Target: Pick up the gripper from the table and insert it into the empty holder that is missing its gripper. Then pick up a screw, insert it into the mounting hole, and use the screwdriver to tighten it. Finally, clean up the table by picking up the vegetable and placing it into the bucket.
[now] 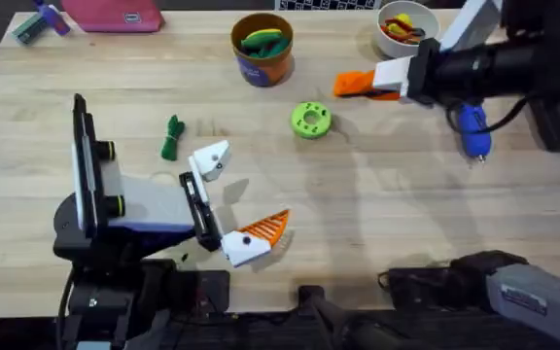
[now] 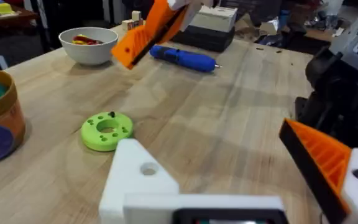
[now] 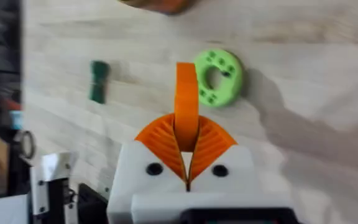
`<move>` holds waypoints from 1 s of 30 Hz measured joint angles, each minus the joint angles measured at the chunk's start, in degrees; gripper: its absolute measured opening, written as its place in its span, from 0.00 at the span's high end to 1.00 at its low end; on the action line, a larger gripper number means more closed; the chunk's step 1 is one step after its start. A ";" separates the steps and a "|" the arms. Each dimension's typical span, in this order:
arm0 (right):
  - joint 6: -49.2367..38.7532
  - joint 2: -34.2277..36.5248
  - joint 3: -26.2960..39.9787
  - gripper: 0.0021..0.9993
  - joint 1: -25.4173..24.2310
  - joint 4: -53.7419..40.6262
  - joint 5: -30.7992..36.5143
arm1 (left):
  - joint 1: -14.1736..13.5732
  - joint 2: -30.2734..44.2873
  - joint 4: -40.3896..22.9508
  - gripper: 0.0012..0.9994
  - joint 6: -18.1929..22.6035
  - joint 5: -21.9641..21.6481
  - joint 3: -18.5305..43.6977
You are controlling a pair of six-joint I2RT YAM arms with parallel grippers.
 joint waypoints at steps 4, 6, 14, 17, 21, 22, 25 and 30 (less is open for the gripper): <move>4.44 -3.59 -9.32 0.99 0.00 17.65 -7.39 | 0.00 0.00 0.00 0.01 -0.02 0.00 0.00; 7.91 -4.27 -14.27 0.99 0.00 28.30 -11.55 | 0.00 0.01 0.00 0.01 -0.01 0.00 0.00; 22.26 -3.85 -28.19 0.99 0.00 59.24 -26.60 | 0.00 0.02 0.00 0.01 -0.02 0.00 0.00; 24.65 -2.83 -29.40 0.99 0.00 60.67 -31.38 | 0.00 0.02 0.00 0.01 -0.02 0.00 0.00; 24.67 -0.52 -29.58 0.99 0.00 61.07 -37.80 | 0.00 0.00 0.00 0.01 0.00 0.00 0.00; 24.32 0.16 -29.58 0.99 0.00 61.09 -39.52 | 0.00 0.01 0.00 0.01 -0.01 0.00 0.00; 23.13 2.42 -29.58 0.99 0.00 61.10 -43.93 | 0.00 0.02 0.00 0.01 -0.01 0.00 0.00; 22.58 6.58 -29.58 0.99 0.09 61.59 -47.69 | 0.00 0.02 0.00 0.01 0.00 0.02 0.00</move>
